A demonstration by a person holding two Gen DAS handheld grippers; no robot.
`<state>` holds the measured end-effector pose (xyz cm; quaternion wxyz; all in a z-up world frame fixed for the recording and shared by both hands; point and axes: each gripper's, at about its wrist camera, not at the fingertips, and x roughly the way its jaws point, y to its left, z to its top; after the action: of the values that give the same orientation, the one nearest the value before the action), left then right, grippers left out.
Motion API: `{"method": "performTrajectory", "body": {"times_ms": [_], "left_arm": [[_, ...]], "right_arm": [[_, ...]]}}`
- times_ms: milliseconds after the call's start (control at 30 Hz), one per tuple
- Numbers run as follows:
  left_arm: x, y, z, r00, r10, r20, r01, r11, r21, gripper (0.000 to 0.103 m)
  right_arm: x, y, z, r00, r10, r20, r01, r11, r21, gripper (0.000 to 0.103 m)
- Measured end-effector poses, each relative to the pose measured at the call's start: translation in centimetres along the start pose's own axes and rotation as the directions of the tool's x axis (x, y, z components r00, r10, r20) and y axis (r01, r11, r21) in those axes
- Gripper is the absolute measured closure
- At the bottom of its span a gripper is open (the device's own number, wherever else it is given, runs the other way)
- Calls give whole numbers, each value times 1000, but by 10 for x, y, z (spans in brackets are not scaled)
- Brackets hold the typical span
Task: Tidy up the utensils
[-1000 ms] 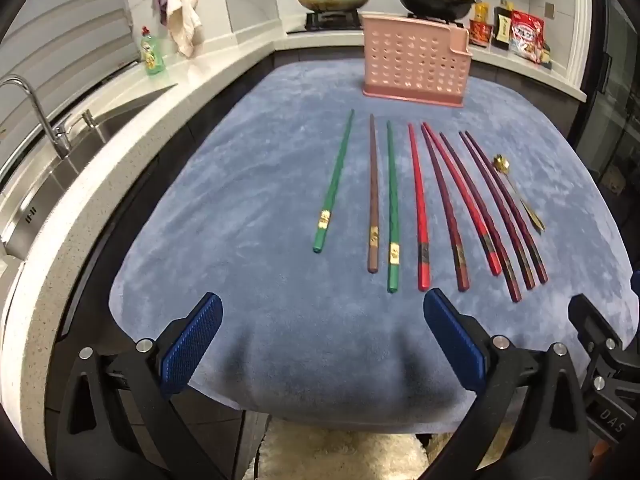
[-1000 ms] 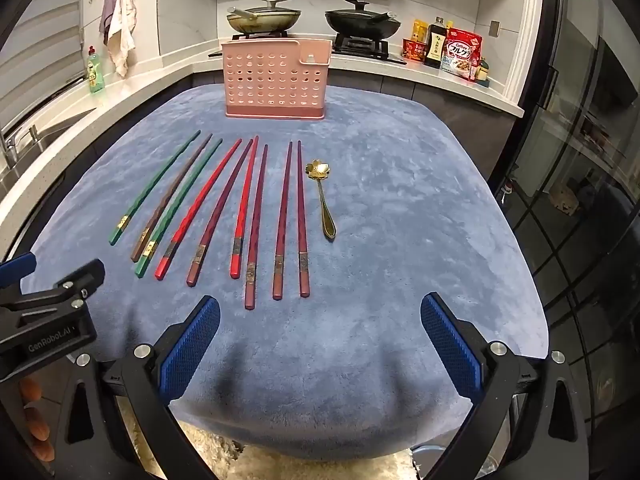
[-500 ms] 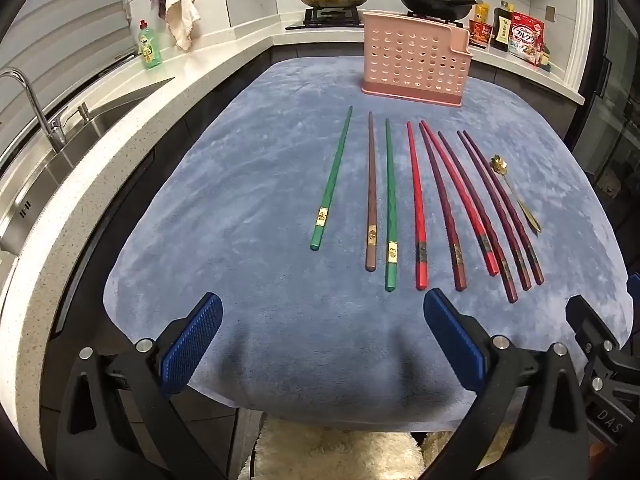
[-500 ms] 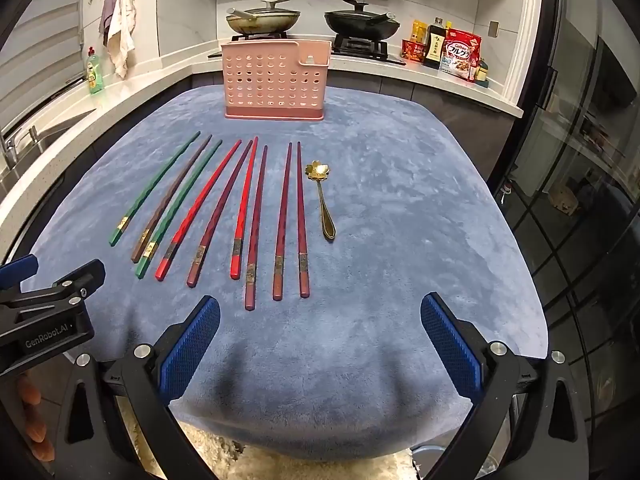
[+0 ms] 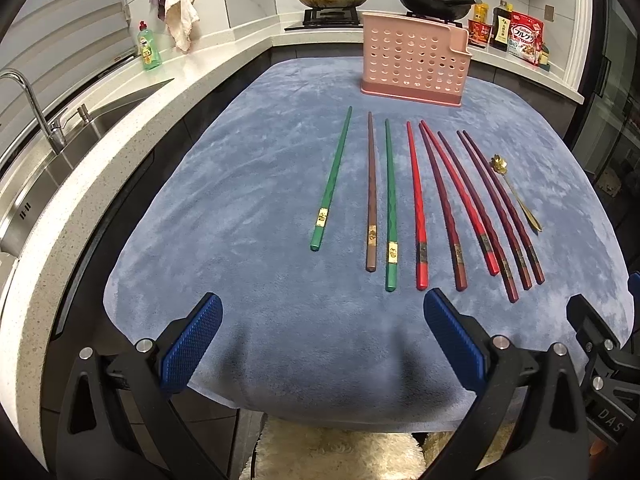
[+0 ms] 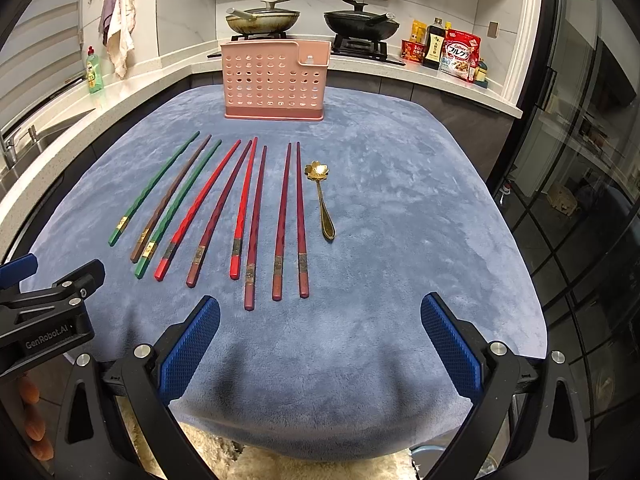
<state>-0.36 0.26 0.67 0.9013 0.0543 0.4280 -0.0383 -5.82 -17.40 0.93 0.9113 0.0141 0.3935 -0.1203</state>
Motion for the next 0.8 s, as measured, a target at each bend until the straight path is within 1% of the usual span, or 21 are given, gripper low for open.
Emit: {"method": "performTrajectory", "body": {"times_ms": [167, 500, 800], "left_arm": [[-2, -1, 0, 1000, -3, 16, 3, 1000, 4, 7], [-2, 4, 0, 1000, -7, 19, 7, 1000, -10, 7], [1, 6, 0, 1000, -15, 1, 15, 1000, -18, 7]], "right_arm": [[0, 0, 0, 1000, 1, 1, -1, 1000, 2, 7], [-1, -2, 0, 1000, -6, 2, 6, 1000, 6, 7], [-1, -2, 0, 1000, -6, 2, 6, 1000, 6, 7]]}}
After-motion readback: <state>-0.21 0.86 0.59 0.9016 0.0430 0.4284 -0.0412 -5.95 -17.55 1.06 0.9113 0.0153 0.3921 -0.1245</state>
